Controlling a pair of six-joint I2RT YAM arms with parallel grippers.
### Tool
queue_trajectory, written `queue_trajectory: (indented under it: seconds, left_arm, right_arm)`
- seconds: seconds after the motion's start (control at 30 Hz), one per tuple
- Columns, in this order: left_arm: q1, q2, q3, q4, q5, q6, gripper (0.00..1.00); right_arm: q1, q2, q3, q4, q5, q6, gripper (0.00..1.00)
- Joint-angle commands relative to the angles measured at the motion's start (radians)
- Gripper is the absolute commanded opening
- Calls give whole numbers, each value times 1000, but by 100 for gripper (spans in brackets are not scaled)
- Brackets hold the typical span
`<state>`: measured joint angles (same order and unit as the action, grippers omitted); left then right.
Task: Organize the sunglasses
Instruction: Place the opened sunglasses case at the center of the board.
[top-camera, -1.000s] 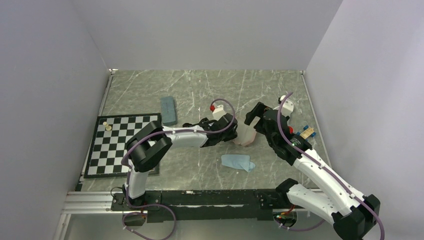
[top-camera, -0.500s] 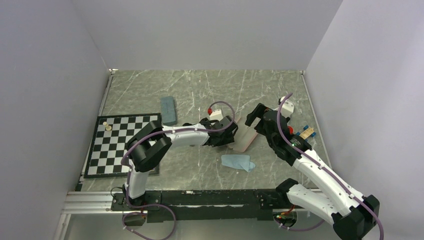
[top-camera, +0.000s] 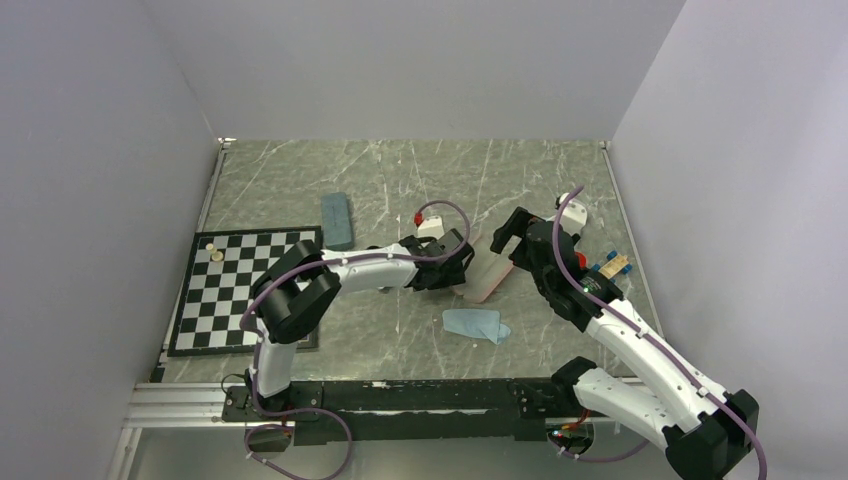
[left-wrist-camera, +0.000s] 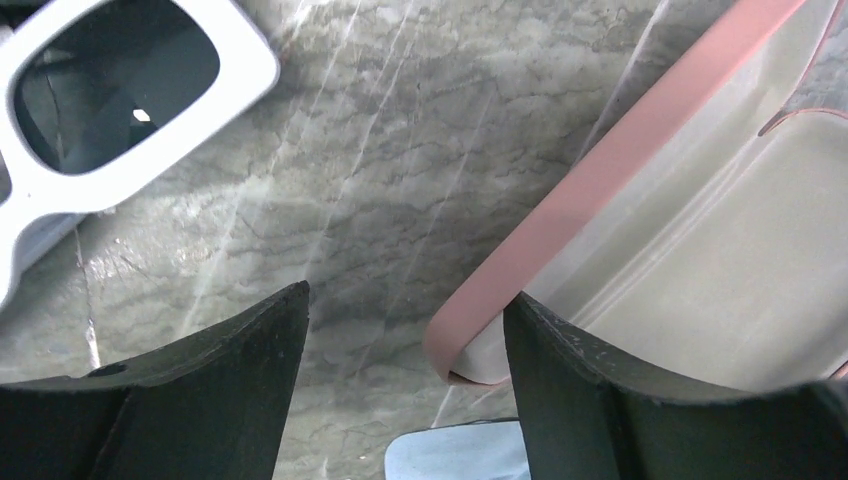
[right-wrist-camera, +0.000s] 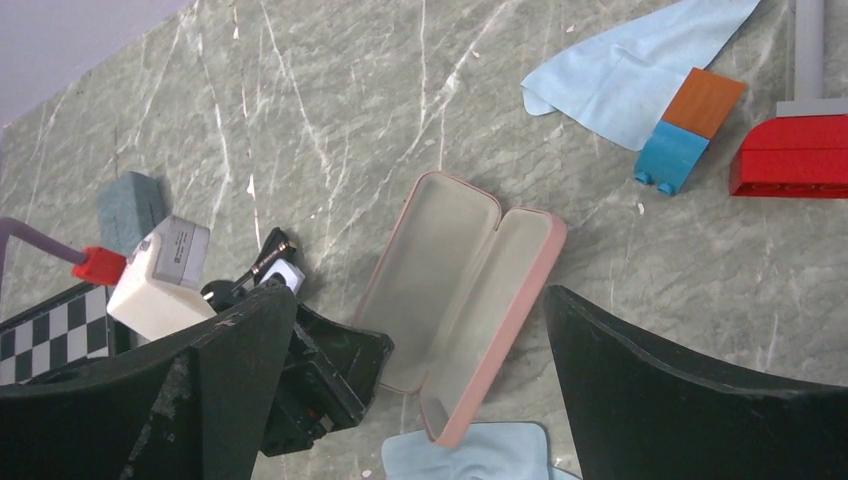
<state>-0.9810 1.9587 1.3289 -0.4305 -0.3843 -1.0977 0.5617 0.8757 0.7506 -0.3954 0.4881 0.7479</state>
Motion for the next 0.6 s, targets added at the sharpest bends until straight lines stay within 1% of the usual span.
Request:
queue_trajectory:
  seconds: [0.0, 0.17, 0.37, 0.47, 0.53, 0.57]
  left_arm:
    - [10, -3, 46, 64, -10, 124, 77]
    - [11, 54, 100, 51, 17, 165, 73]
    - [15, 100, 171, 2, -37, 204, 60]
    - [15, 110, 187, -15, -63, 223, 51]
    - [15, 117, 196, -25, -75, 233, 41]
    - [15, 123, 206, -47, -79, 232, 38]
  right_arm:
    - [-3, 1, -5, 33, -18, -29, 100]
    - [-5, 21, 5, 35, -20, -44, 100]
    - [-9, 44, 9, 40, -23, -56, 100]
    - [-13, 58, 12, 37, -26, -57, 100]
    - [-14, 66, 14, 37, -32, -58, 100]
    - [-15, 72, 16, 37, -35, -58, 100]
